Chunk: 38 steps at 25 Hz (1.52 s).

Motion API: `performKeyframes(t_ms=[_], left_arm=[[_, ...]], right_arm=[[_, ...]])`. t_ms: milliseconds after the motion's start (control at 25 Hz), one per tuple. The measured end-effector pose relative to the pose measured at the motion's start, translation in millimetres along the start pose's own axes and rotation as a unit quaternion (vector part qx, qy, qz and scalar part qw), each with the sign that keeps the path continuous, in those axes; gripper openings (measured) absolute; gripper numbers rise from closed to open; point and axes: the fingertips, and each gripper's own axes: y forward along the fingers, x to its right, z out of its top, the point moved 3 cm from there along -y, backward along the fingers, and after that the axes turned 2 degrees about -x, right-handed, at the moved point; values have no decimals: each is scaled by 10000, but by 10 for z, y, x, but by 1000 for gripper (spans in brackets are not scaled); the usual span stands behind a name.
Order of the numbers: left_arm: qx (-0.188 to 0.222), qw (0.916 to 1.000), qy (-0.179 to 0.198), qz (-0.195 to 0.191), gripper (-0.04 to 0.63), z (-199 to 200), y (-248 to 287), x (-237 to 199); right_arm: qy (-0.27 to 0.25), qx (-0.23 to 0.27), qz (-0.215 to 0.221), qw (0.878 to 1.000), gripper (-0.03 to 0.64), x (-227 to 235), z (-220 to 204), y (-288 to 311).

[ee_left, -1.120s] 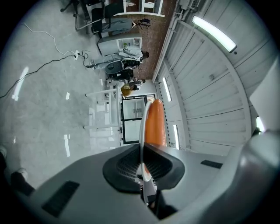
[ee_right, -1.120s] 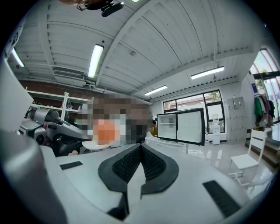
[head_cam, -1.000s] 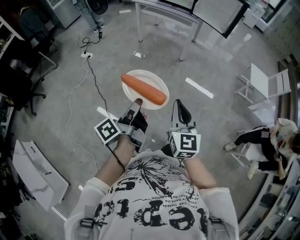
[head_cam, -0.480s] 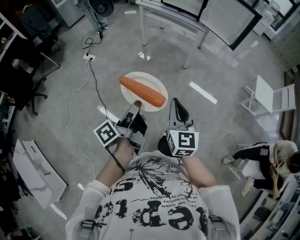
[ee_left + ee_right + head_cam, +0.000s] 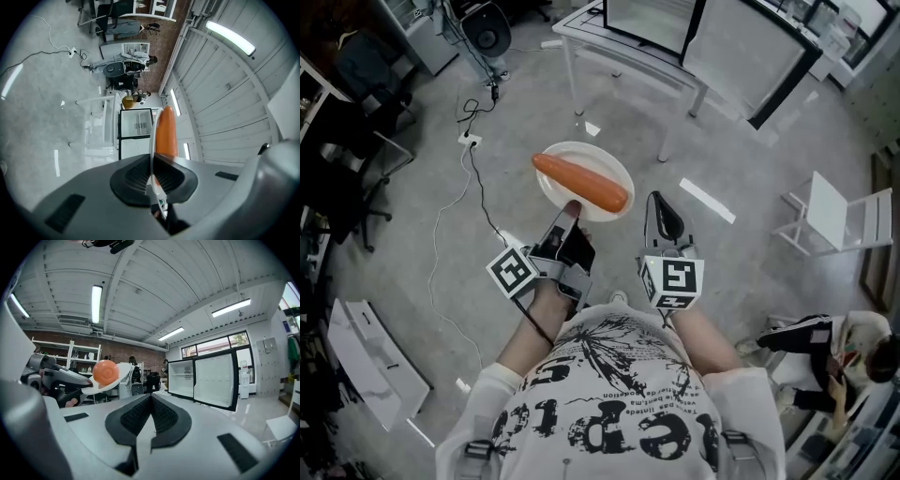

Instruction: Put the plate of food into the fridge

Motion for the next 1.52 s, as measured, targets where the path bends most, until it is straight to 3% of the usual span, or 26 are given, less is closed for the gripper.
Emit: performKeyframes(t_ms=[440, 760, 1040, 1400, 1520], left_arm=[[-332, 9994, -27, 64, 23, 326, 1013, -275], [-813, 9963, 274, -49, 23, 1345, 1958, -380], [-1208, 9923, 213, -189, 22, 2232, 2621, -506], [-1184, 9928, 117, -111, 23, 3092, 3164, -764], [-1180, 9930, 74, -37, 23, 3205, 3265, -861]], right_arm=[[66, -126, -197, 9997, 2, 573, -35, 834], [86, -120, -758, 9970, 2, 652, 171, 2009], [142, 31, -1161, 9931, 0, 598, 385, 3033], [195, -51, -1273, 9917, 2, 584, 431, 4081], [232, -102, -1250, 9918, 2, 624, 402, 4272]])
